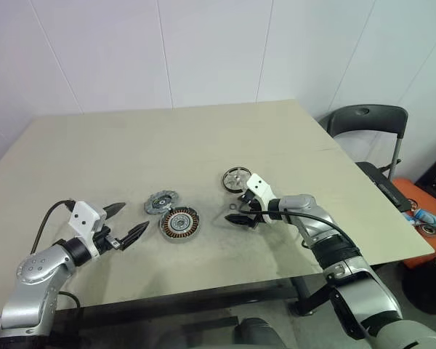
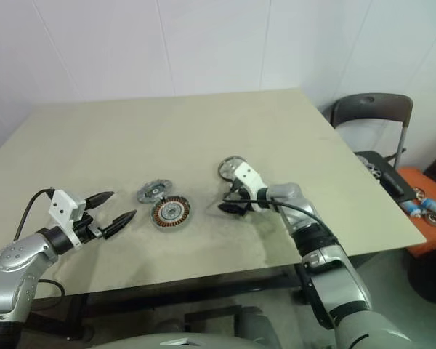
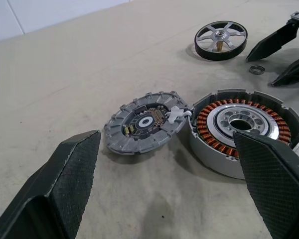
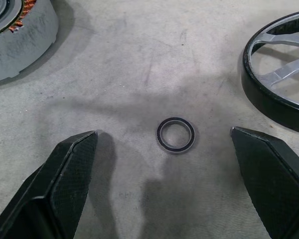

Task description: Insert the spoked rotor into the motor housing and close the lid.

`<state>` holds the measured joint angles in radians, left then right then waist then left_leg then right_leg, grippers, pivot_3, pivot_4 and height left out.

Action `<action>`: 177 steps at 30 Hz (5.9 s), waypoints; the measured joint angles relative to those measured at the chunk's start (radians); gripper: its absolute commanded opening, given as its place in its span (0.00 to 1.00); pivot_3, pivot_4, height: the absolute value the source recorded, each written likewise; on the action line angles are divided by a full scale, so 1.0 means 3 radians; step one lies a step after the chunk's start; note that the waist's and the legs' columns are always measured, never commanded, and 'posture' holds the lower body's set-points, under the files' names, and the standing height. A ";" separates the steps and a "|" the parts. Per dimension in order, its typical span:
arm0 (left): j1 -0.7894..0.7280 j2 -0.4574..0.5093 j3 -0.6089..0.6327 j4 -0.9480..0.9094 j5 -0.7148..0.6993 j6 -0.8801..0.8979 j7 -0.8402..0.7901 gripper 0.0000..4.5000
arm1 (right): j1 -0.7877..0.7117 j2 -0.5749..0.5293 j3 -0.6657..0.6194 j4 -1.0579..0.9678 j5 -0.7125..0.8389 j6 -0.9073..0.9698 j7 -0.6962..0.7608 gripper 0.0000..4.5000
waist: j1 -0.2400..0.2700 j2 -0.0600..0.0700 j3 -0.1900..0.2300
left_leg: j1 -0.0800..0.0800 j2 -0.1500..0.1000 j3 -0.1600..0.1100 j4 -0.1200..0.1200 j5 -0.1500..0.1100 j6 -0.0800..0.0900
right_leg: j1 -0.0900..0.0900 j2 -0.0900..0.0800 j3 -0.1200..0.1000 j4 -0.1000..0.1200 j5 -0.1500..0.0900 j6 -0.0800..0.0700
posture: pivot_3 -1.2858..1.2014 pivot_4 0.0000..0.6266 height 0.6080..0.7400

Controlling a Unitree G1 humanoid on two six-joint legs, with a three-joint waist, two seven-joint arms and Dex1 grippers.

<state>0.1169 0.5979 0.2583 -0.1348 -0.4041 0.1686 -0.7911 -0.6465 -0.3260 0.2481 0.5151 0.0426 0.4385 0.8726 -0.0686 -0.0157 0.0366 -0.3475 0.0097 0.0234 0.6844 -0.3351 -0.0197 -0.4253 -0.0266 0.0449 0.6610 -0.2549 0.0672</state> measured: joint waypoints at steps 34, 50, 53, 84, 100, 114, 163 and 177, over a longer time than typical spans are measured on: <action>0.0442 0.0098 0.0196 -0.0200 -0.0237 -0.0007 -0.0393 1.00 | -0.0532 0.0508 0.0614 -0.0765 0.0277 0.0892 0.0534 0.17 | 0.0000 0.0002 0.0001 | -0.0005 0.0003 -0.0001 -0.0002 0.0000 0.0000 | -0.0007 -0.0002 -0.0001 -0.0003 -0.0001 -0.0001 | 0.52 0.00 1.00; 0.0632 0.0166 0.0243 -0.0468 -0.0509 0.0156 -0.0568 1.00 | -0.0599 0.0732 0.0671 -0.0093 0.0063 0.0582 0.0399 0.17 | -0.0006 0.0003 0.0002 | -0.0010 0.0003 -0.0001 -0.0002 0.0000 0.0000 | -0.0011 -0.0001 -0.0002 -0.0004 -0.0001 -0.0001 | 0.52 0.00 1.00; 0.0631 0.0172 0.0243 -0.0468 -0.0510 0.0156 -0.0572 1.00 | -0.0599 0.0758 0.0670 -0.0059 0.0057 0.0576 0.0397 0.17 | -0.0007 0.0004 0.0003 | -0.0011 0.0003 -0.0001 -0.0002 0.0000 0.0000 | -0.0011 -0.0001 -0.0002 -0.0004 -0.0001 -0.0001 | 0.52 0.00 1.00; 0.0620 0.0174 0.0245 -0.0468 -0.0510 0.0155 -0.0567 1.00 | -0.0599 0.0861 0.0667 -0.0010 0.0001 0.0545 0.0374 0.55 | -0.0007 0.0004 0.0003 | -0.0010 0.0003 -0.0001 -0.0002 0.0000 0.0000 | -0.0011 -0.0001 -0.0002 -0.0004 -0.0001 -0.0001 | 0.52 0.00 1.00; 0.0601 0.0261 0.0379 -0.0399 -0.0510 0.0156 -0.0567 1.00 | -0.0699 0.0843 0.0467 -0.0518 0.0206 0.0808 0.0397 0.86 | -0.0006 0.0005 0.0003 | -0.0018 0.0003 -0.0003 -0.0002 0.0000 0.0000 | -0.0017 -0.0001 -0.0004 -0.0005 -0.0001 -0.0001 | 0.52 0.00 1.00; 0.0585 0.0294 0.0441 -0.0370 -0.0510 0.0158 -0.0565 1.00 | -0.0778 0.0975 0.0761 -0.0061 -0.0144 0.0268 0.0237 0.01 | -0.0006 0.0005 0.0003 | -0.0021 0.0003 -0.0003 -0.0002 0.0000 -0.0001 | -0.0019 -0.0002 -0.0004 -0.0006 -0.0001 -0.0001 | 0.52 0.00 1.00; 0.0636 0.0291 0.0477 -0.0470 -0.0511 0.0233 -0.0530 1.00 | -0.0535 0.0839 0.0491 -0.0222 0.0042 0.0540 0.0373 0.01 | -0.0005 0.0006 0.0003 | -0.0018 0.0004 -0.0004 -0.0003 -0.0001 -0.0001 | -0.0015 -0.0002 -0.0005 -0.0010 0.0000 -0.0001 | 0.52 0.00 1.00; 0.0625 0.0287 0.0474 -0.0472 -0.0511 0.0233 -0.0535 1.00 | -0.0437 0.0416 0.0065 -0.0771 0.0394 0.0993 0.0284 0.01 | -0.0012 0.0006 0.0003 | -0.0023 0.0005 -0.0004 -0.0008 -0.0001 0.0000 | -0.0018 -0.0001 -0.0005 -0.0016 0.0000 -0.0001 | 0.52 0.00 1.00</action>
<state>0.3045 0.6840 0.4005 -0.2764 -0.5574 0.2386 -0.9517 -0.7777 -0.2013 0.2677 0.2838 0.1608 0.7364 0.9576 -0.0722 -0.0138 0.0376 -0.3544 0.0111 0.0222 0.6821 -0.3354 -0.0196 -0.4307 -0.0270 0.0434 0.6561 -0.2550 0.0670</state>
